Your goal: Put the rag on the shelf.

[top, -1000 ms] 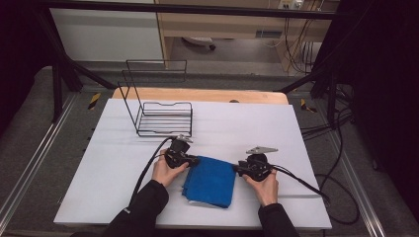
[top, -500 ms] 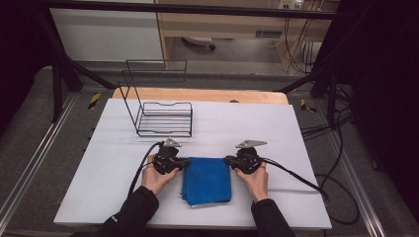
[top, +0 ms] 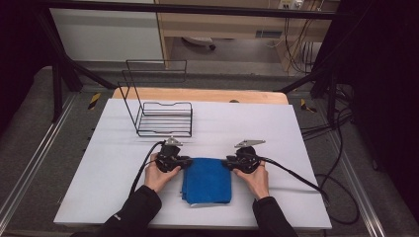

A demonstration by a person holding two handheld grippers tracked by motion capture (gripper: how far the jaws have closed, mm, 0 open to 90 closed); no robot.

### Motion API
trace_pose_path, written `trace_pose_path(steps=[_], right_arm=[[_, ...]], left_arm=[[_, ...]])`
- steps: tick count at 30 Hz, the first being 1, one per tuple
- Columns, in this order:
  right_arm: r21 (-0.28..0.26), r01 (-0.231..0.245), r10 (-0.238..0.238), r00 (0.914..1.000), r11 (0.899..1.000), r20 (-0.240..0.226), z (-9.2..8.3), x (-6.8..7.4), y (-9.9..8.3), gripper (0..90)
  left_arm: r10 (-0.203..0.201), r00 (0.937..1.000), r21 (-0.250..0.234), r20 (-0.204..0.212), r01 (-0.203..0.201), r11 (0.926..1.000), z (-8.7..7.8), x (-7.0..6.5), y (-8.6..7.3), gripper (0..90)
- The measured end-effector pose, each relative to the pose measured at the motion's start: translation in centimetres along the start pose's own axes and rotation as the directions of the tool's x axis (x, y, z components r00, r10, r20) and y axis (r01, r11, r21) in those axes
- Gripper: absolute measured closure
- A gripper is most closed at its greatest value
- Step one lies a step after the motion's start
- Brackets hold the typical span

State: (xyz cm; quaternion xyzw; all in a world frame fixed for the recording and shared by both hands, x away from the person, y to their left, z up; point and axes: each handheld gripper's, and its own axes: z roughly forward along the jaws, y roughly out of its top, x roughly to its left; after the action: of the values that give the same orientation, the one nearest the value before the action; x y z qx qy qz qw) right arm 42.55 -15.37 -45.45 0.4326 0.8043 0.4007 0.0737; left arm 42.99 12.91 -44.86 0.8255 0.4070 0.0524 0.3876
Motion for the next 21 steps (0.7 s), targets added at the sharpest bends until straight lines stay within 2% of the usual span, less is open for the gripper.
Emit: trace_pose_path(steps=[1, 2, 4, 9, 13, 14, 15, 19, 21], right_arm=[[0.013, -0.005, 0.005, 0.9999, 1.0, -0.011, -0.1, 0.0, 0.0, 75.4], [0.013, -0.005, 0.005, 0.9999, 1.0, -0.011, -0.1, 0.0, 0.0, 75.4], [0.022, -0.009, 0.01, 0.9997, 1.0, -0.022, -0.1, -0.1, 0.1, 82.6], [0.012, -0.013, 0.013, 0.9995, 1.0, -0.027, -0.4, 0.0, 0.2, 86.1], [-0.05, -0.014, 0.012, 0.9994, 0.999, -0.033, -1.6, 0.2, 0.5, 86.1], [-0.065, -0.017, 0.015, 0.9991, 0.998, -0.04, -2.0, 0.4, 0.6, 86.1], [-0.065, -0.017, 0.015, 0.9991, 0.998, -0.04, -2.0, 0.4, 0.6, 86.1], [-0.127, -0.004, -0.003, 0.9988, 0.992, -0.05, -3.3, 1.0, 0.7, 86.0], [-0.143, 0.009, -0.015, 0.9989, 0.99, -0.044, -3.7, 1.3, 0.8, 86.1]], left_arm=[[-0.001, 1.0, 0.002, 0.003, 0.001, 1.0, 0.0, 0.0, 0.0, 81.0], [-0.005, 1.0, 0.005, 0.007, 0.005, 1.0, 0.0, 0.0, 0.0, 81.0], [-0.007, 0.9999, 0.007, 0.013, 0.007, 1.0, 0.0, 0.0, 0.0, 83.1], [-0.01, 0.9997, -0.007, 0.022, 0.01, 0.9999, -0.4, 0.0, 0.1, 85.6], [0.013, 0.9996, -0.063, 0.024, -0.011, 0.998, -1.6, -0.4, 0.3, 85.9], [0.02, 0.9991, -0.084, 0.036, -0.017, 0.9963, -2.3, -0.7, 0.3, 85.8], [0.02, 0.9991, -0.084, 0.036, -0.017, 0.9963, -2.3, -0.7, 0.3, 85.8], [0.035, 0.9985, -0.126, 0.043, -0.029, 0.9916, -3.5, -1.4, 0.3, 85.8], [0.058, 0.9978, -0.139, 0.032, -0.053, 0.9889, -4.0, -1.7, 0.3, 85.8]])
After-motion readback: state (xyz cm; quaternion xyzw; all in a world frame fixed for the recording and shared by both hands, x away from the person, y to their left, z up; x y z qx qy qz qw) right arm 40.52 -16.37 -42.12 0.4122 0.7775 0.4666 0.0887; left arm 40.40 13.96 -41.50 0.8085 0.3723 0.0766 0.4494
